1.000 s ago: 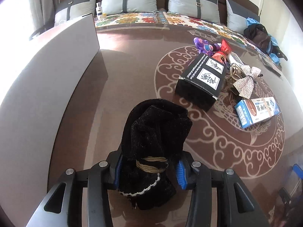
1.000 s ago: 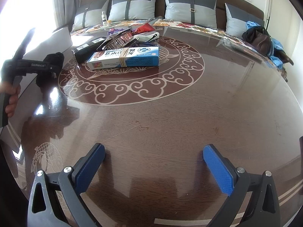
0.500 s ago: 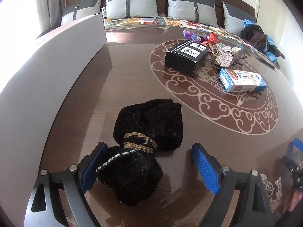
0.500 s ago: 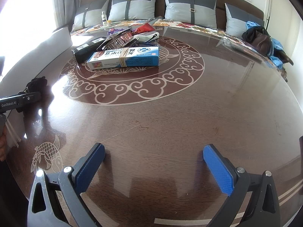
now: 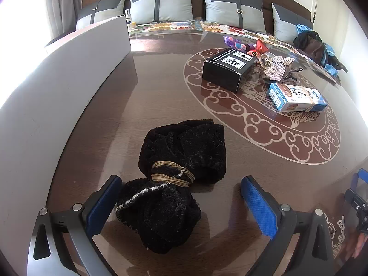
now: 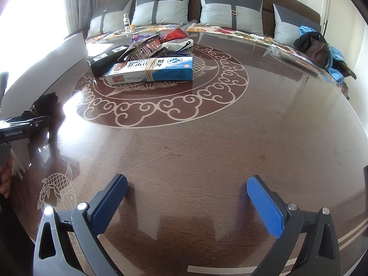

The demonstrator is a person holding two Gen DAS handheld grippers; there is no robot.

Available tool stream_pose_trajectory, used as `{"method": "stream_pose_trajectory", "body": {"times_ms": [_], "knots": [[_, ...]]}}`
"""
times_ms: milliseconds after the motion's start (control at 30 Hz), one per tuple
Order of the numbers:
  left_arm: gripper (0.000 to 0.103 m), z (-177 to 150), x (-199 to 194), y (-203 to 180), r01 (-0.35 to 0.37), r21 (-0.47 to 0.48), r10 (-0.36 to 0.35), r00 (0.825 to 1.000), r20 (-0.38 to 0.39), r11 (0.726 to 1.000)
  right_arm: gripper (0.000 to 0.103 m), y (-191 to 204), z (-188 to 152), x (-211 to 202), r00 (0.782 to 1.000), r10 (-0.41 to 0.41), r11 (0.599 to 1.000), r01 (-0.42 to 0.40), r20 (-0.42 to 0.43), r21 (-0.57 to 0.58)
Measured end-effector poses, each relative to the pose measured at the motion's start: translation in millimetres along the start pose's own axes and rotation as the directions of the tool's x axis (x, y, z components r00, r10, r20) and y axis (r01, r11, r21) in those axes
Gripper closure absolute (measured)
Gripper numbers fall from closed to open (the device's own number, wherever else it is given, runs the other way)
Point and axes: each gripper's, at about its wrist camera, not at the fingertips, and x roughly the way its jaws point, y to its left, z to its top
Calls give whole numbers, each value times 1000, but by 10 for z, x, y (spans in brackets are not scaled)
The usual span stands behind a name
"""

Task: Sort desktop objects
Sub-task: 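Hold the black knit item with the left tool while the right tool reaches for the nail cream box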

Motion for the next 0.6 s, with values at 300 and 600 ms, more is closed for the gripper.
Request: {"method": "stream_pose_trajectory", "body": {"times_ms": [300,600], "knots": [[0,0,-2,2,0,0,0,1000,0,1000,0,2,0,2,1000,0,1000,0,0,0],[0,0,1,4,0,0,0,1000,0,1000,0,-3,131,70,998,45,997,-48,-47,-68]]}}
